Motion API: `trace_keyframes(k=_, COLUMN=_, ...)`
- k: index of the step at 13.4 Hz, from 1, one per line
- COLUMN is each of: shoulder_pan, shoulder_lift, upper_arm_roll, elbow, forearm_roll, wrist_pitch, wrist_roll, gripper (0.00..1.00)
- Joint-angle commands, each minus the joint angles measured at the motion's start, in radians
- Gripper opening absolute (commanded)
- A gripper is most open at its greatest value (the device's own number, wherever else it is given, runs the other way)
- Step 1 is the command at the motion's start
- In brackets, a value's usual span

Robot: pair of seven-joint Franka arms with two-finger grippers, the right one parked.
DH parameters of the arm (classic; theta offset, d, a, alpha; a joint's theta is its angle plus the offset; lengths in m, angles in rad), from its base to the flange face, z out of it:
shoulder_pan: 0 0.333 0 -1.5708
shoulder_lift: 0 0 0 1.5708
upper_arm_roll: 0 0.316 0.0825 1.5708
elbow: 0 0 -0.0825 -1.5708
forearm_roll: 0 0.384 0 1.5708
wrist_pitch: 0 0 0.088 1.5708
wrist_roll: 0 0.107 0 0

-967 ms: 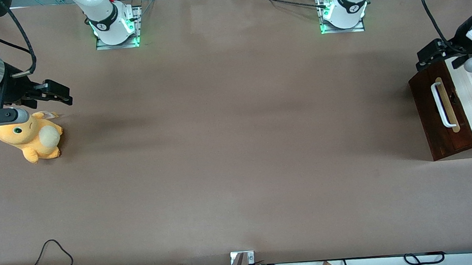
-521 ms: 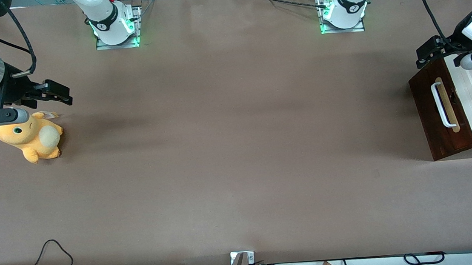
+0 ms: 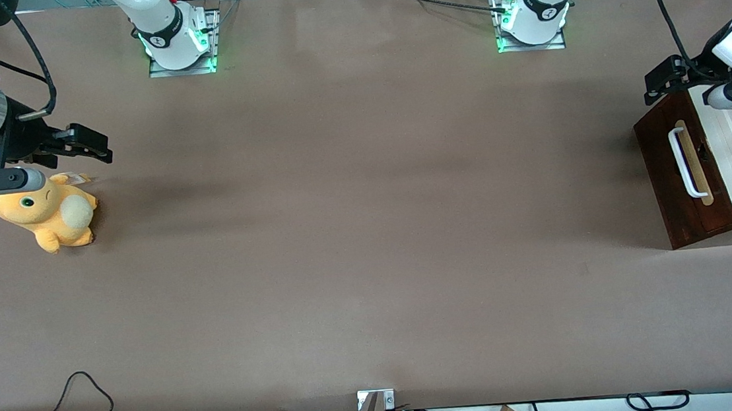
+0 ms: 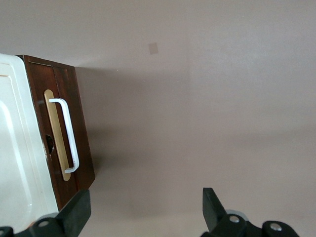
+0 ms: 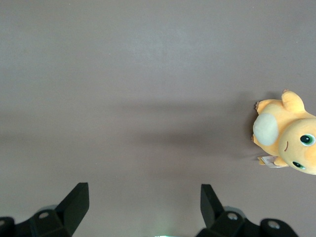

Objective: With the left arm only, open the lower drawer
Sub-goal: 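Move the open left gripper down toward the white drawer handle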

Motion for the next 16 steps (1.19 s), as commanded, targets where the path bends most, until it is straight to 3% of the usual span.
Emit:
trace_keyframes(k=1, shoulder_pan=0.001, shoulder_lift=0.005, upper_arm_roll=-0.019, elbow=0.004, forearm_roll=0.149, wrist_pitch=-0.006, wrist_roll=0.018, gripper=1.00)
trace_keyframes(k=7, shoulder_pan=0.001, shoulder_lift=0.045, upper_arm_roll=-0.229, elbow=-0.135, forearm_roll=0.599, wrist_pitch=-0.053, wrist_roll=-0.311, gripper=1.00)
trace_keyframes(k=10, shoulder_pan=0.001, shoulder_lift=0.091, upper_arm_roll=-0.281, elbow=-0.272, forearm_roll=0.752, wrist_pitch=-0.057, wrist_roll=-0.479, gripper=1.00)
trace_keyframes(k=16, shoulder_pan=-0.029, shoulder_lift=0.270, upper_arm_roll=-0.287, elbow=-0.463, forearm_roll=1.048, wrist_pitch=-0.063, wrist_roll=-0.733, gripper=0.99)
